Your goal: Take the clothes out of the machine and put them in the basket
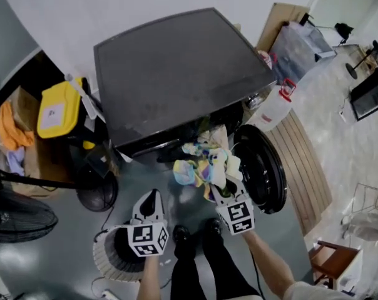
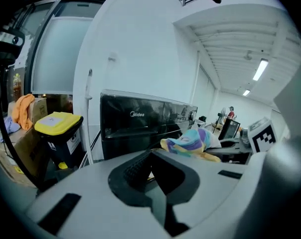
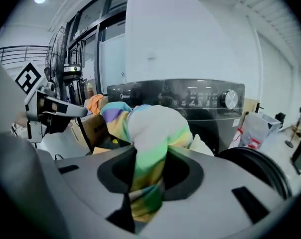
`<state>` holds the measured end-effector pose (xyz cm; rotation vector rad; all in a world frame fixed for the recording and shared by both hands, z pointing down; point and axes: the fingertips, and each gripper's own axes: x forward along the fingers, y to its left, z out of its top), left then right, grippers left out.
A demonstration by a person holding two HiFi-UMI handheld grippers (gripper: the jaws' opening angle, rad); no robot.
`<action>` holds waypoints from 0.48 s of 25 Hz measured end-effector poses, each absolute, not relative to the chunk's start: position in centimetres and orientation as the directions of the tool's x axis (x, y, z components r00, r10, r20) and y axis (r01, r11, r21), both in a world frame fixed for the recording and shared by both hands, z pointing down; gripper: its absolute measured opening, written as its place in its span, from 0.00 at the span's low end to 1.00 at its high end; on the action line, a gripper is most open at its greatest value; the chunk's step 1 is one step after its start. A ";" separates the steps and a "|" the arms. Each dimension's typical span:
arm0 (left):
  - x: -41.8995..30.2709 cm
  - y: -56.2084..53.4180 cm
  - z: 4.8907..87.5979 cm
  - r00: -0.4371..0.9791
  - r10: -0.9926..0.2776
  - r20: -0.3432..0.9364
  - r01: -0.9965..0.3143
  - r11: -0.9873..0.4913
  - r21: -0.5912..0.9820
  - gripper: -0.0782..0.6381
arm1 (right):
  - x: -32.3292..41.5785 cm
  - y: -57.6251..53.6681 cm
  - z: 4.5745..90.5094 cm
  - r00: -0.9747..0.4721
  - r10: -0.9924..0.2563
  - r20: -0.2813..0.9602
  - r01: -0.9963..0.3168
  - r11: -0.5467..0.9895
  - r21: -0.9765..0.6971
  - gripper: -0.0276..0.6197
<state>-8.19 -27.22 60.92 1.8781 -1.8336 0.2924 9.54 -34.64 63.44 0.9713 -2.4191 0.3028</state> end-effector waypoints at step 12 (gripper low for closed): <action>-4.8 -27.5 46.0 0.046 -0.918 0.395 -0.988 0.017 0.154 0.13 | 17.3 -32.5 46.9 -0.600 -0.665 0.445 -0.736 0.677 0.020 0.24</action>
